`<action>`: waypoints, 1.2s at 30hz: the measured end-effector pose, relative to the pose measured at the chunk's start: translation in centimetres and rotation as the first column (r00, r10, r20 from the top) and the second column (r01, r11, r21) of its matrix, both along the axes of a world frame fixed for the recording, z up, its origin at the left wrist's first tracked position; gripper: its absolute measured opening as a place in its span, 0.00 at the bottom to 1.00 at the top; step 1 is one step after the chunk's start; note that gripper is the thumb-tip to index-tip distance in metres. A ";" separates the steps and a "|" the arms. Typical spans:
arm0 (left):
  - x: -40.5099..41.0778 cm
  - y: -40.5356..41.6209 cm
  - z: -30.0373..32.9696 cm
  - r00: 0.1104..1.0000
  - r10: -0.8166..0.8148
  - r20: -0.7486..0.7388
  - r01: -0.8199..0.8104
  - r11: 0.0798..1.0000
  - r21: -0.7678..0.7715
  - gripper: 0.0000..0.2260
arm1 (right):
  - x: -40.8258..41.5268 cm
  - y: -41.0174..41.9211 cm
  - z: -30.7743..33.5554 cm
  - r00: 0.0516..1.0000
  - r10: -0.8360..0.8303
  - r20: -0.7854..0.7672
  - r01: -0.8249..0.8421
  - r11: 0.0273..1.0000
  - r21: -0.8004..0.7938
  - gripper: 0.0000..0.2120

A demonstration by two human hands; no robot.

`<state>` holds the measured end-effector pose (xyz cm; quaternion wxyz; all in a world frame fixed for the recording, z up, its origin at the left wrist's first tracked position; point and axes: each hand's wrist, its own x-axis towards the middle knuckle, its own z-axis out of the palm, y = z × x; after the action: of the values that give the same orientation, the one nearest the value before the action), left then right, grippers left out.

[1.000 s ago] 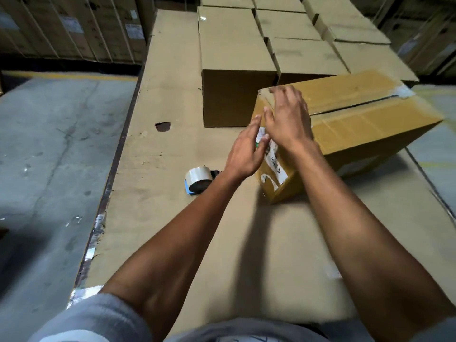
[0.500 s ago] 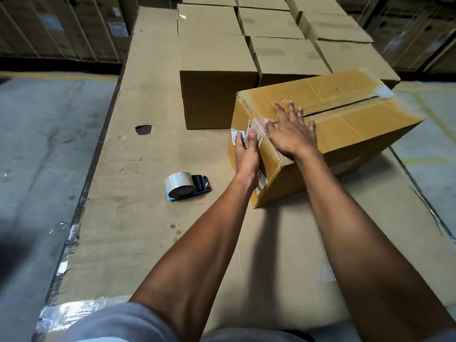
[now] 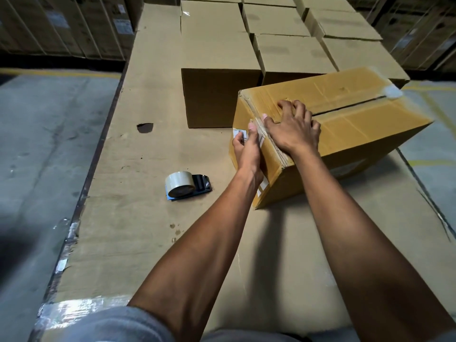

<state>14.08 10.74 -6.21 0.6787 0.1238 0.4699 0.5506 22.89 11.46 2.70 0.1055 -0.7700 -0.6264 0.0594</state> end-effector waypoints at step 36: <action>1.2 0.7 0.0 0.999 0.025 0.020 -0.024 0.999 -0.028 0.40 | -0.4 0.1 -0.3 1.000 -0.010 -0.002 0.010 1.000 -0.003 0.41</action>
<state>15.32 11.46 -6.22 0.6785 0.1030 0.4720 0.5535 22.47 11.58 2.43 0.1051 -0.7734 -0.6222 0.0605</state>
